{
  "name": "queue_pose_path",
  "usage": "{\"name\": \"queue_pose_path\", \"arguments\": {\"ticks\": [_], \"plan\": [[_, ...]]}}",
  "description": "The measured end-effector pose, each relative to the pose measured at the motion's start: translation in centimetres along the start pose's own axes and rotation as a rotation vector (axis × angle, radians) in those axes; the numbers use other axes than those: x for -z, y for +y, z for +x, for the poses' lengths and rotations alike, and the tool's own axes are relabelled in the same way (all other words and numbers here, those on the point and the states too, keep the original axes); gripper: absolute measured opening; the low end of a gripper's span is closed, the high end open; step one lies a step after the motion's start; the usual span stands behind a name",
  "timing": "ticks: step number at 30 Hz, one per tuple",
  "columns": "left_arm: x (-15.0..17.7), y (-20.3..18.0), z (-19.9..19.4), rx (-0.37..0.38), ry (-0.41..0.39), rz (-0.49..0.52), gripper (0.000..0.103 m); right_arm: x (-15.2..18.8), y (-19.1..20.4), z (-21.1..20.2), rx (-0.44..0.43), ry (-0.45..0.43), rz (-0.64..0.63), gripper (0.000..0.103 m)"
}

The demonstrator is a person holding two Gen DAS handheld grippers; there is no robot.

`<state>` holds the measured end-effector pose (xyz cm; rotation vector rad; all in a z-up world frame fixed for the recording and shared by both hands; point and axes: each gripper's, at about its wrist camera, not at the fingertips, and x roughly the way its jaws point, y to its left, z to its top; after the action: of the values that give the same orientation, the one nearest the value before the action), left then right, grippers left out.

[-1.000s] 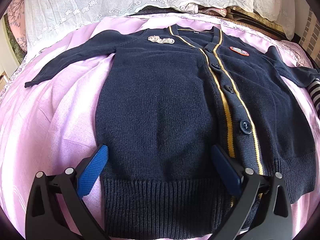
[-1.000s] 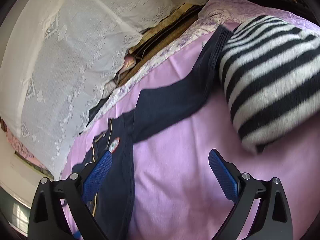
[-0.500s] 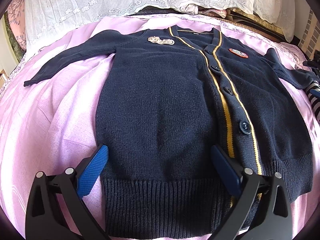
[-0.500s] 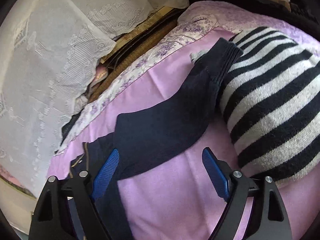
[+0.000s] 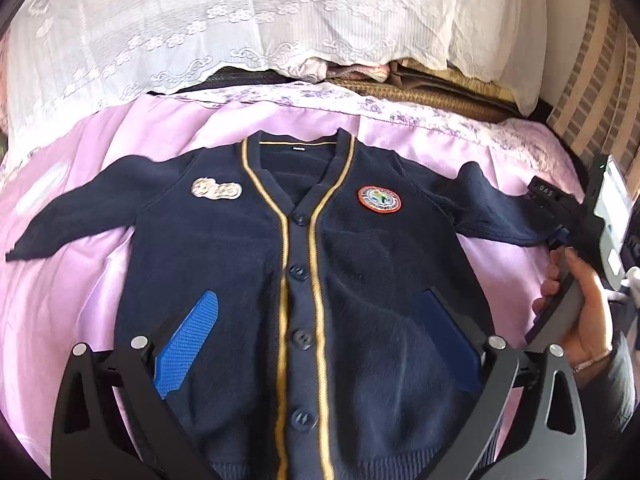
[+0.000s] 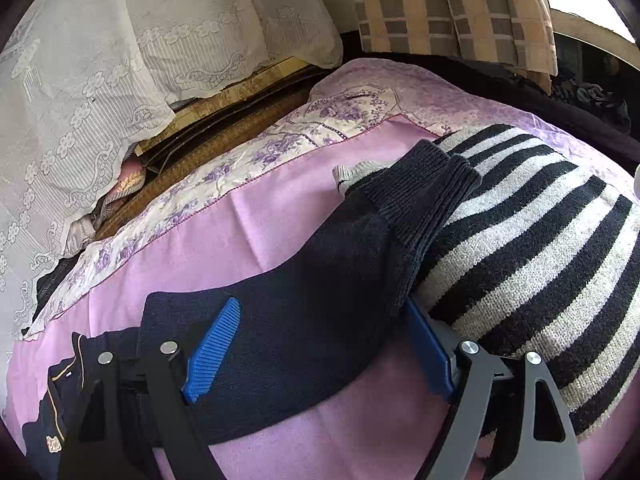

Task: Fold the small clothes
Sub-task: 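Grasp the cuff of the navy cardigan sleeve with the right tool, then lift the sleeve with the right tool and fold it across the cardigan body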

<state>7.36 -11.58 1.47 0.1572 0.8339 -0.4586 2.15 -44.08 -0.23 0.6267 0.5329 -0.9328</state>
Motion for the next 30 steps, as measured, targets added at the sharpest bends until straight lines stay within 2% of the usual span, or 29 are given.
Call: {"name": "queue_pose_path", "arguments": {"ticks": [1, 3, 5, 6, 8, 11, 14, 18, 24, 28, 30], "plan": [[-0.7, -1.4, 1.5, -0.007, 0.024, 0.029, 0.098, -0.4, -0.2, 0.0, -0.018, -0.009, 0.017, 0.078], [-1.6, -3.9, 4.5, -0.034, 0.072, 0.066, 0.098, -1.3, -1.2, 0.1, -0.047, -0.034, 0.067, 0.061], [-1.7, -5.7, 7.4, -0.064, 0.111, 0.074, 0.098, -2.3, -2.4, 0.8, -0.088, -0.041, 0.098, 0.016], [-1.5, -6.3, 8.7, -0.071, 0.125, 0.075, 0.098, -2.8, -3.1, 1.7, -0.104, -0.014, 0.109, 0.006], [-0.4, -6.8, 10.2, -0.088, 0.127, 0.092, 0.099, -3.5, -4.7, 2.9, -0.175, 0.036, 0.149, 0.006], [-0.1, -5.9, 9.5, -0.036, 0.098, 0.071, 0.098, -4.1, -5.0, 2.2, -0.267, 0.031, 0.193, 0.007], [-0.1, -5.0, 9.8, 0.016, 0.103, 0.027, 0.098, -4.2, -5.1, 1.5, -0.311, 0.021, 0.207, 0.007], [-0.4, -4.6, 9.5, 0.043, 0.103, 0.01, 0.098, -4.5, -5.0, -0.3, -0.379, 0.018, 0.226, 0.007], [-4.0, -5.4, 9.8, 0.061, 0.185, -0.033, 0.098, -5.7, -4.1, -5.0, -0.477, -0.086, 0.166, 0.007], [-7.0, -8.5, 10.6, 0.053, 0.17, -0.016, 0.098, -5.7, -3.2, -5.8, -0.494, -0.083, 0.121, 0.008], [-7.6, -11.0, 12.8, 0.097, 0.237, 0.047, 0.098, -5.5, -2.8, -5.6, -0.505, -0.06, 0.109, 0.008]]}}
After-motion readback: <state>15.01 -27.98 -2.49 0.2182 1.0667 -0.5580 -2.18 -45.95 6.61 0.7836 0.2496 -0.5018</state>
